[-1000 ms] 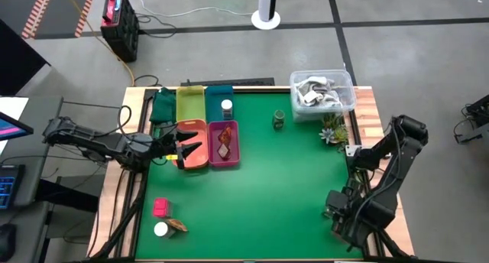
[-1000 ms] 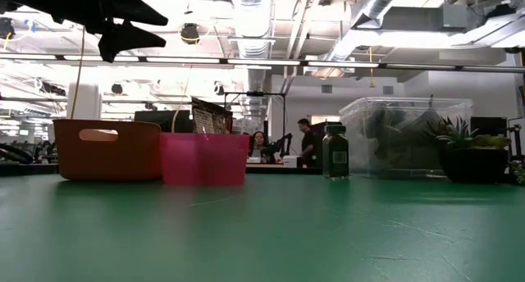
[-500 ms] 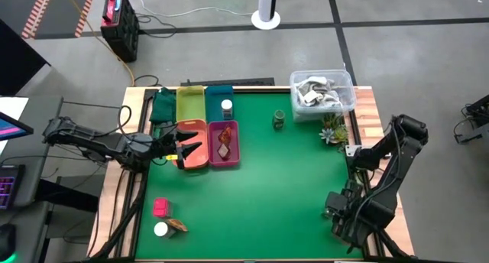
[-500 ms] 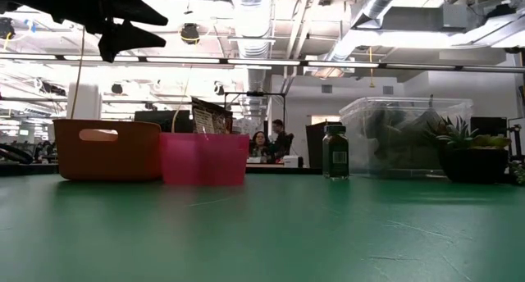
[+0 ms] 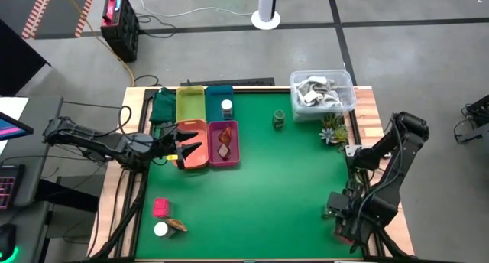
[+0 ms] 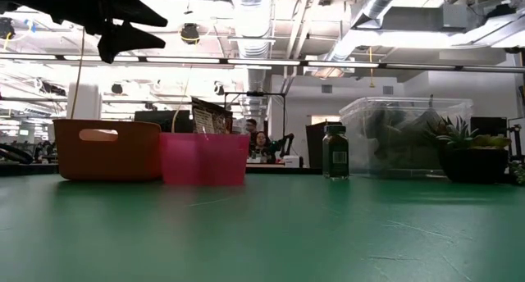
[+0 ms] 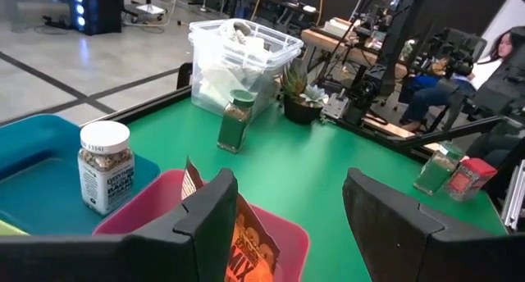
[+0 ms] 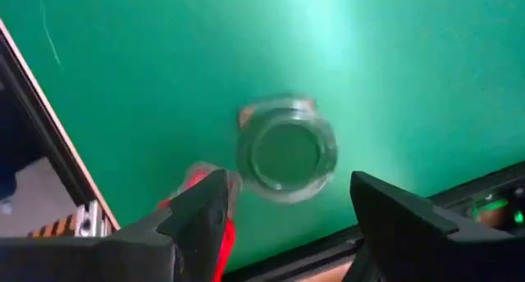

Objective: Sort spices by type
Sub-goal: Put the bottom green seasoning bottle into the yellow bin

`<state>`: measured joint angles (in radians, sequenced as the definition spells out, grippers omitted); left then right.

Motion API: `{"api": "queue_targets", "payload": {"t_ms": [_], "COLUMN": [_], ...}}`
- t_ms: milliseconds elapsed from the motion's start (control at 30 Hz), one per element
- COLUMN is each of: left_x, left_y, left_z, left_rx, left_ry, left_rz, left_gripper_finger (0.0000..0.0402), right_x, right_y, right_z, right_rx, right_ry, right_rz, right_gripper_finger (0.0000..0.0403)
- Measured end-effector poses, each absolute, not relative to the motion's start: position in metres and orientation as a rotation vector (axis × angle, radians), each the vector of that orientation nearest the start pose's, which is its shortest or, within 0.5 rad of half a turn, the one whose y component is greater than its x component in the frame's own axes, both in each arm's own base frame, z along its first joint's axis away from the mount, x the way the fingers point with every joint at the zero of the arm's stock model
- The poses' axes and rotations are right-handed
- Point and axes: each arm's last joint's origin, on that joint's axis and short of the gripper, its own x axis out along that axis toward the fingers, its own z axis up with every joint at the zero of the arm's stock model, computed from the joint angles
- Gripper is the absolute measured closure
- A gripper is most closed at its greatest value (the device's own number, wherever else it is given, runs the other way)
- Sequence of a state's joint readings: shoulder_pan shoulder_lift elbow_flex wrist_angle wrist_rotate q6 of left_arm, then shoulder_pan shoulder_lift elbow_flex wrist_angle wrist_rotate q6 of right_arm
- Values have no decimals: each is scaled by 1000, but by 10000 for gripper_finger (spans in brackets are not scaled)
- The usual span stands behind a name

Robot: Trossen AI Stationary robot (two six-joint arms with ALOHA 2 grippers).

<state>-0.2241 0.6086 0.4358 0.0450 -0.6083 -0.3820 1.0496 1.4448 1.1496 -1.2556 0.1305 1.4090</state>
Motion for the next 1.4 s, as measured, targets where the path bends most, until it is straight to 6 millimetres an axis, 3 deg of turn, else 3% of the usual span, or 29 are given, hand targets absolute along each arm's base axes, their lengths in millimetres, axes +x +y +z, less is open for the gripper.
{"api": "queue_targets", "payload": {"t_ms": [133,300,567,1400], "left_x": [146,145,146,145], "left_y": [-16,-16,-16,-16], "left_z": [258,257,257,257], "left_rx": [-333,-335,-338,-342], "left_ry": [57,65,65,68], "left_rz": [404,405,404,403], "left_gripper_finger": [189,189,189,189], "right_x": [115,114,132,175], "right_y": [207,210,210,175], "right_z": [249,249,235,213], "right_rx": [261,282,195,88], "right_ry": [1521,1519,1529,1548], "right_rz": [-309,-294,-302,-237], "right_gripper_finger": [121,121,121,121]}}
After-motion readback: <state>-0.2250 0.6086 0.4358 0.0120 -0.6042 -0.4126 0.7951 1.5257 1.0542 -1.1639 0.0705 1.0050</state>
